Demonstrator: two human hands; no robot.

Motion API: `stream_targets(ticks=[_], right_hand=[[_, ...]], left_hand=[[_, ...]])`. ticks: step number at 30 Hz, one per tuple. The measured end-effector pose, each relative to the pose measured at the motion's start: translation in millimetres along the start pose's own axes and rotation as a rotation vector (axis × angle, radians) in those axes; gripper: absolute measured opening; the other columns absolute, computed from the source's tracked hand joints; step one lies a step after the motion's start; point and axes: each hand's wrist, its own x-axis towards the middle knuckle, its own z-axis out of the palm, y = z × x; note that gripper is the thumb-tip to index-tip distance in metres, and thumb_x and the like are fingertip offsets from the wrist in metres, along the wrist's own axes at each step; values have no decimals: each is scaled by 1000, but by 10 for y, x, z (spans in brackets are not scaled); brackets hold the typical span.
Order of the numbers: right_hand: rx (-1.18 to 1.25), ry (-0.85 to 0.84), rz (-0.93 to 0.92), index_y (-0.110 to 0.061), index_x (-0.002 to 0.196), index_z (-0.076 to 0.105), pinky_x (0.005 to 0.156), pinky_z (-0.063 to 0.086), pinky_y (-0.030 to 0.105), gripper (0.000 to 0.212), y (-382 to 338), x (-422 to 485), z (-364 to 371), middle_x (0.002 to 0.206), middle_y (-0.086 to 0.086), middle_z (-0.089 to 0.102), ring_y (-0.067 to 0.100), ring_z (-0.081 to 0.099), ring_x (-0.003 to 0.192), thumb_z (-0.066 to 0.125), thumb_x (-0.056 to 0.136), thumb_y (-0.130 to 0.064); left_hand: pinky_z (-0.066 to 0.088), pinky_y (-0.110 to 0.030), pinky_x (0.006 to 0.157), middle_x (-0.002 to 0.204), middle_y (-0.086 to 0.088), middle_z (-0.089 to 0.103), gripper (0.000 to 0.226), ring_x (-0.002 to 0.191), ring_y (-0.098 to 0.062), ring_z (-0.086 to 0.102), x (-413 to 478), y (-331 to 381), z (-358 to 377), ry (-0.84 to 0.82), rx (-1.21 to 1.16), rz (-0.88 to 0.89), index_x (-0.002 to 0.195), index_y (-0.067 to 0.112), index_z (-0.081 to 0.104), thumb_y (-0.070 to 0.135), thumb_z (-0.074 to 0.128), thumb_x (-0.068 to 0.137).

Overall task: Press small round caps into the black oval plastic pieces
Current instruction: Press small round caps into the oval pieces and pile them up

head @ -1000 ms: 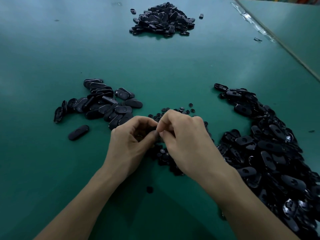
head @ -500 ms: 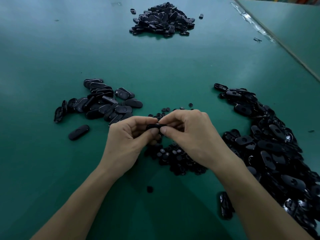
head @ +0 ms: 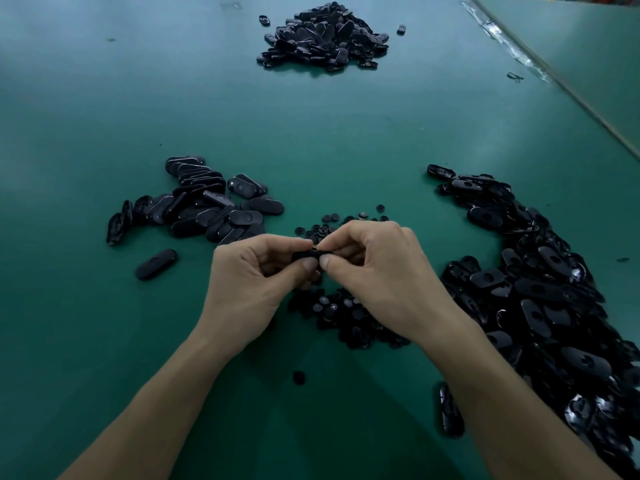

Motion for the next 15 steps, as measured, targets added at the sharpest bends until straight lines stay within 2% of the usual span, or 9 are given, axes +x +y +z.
stream_targets(ticks=[4, 8, 13, 15], right_hand=[[-4, -13, -8, -24, 93, 76, 64, 46, 5, 12, 23, -21, 2, 74, -17, 71, -9, 65, 70, 72, 88, -14], [25, 3, -12, -23, 97, 77, 68, 45, 3, 15, 34, -17, -1, 80, -17, 72, -11, 65, 75, 70, 90, -11], [-133, 159, 30, -22, 112, 73, 84, 44, 3, 20, 118, 15, -110, 101, -11, 71, -3, 63, 91, 65, 94, -18], [-279, 225, 87, -22, 119, 70, 99, 40, 15, 24, 219, 20, -203, 118, -5, 66, 6, 57, 110, 61, 97, -21]], left_hand=[[57, -18, 63, 75, -1, 77, 21, 64, -14, 74, -17, -26, 24, 29, 41, 30, 87, 17, 75, 0, 79, 76], [58, -20, 66, 79, 0, 78, 24, 67, -15, 74, -10, -39, 21, 39, 60, 65, 90, 20, 76, -1, 78, 79], [59, -24, 68, 80, -1, 77, 21, 73, -19, 75, -13, -64, 20, 168, 91, 103, 95, 23, 77, 4, 74, 86], [61, -27, 70, 83, 2, 77, 19, 77, -18, 76, 3, -67, -21, 220, 142, 132, 101, 22, 76, 7, 72, 90]])
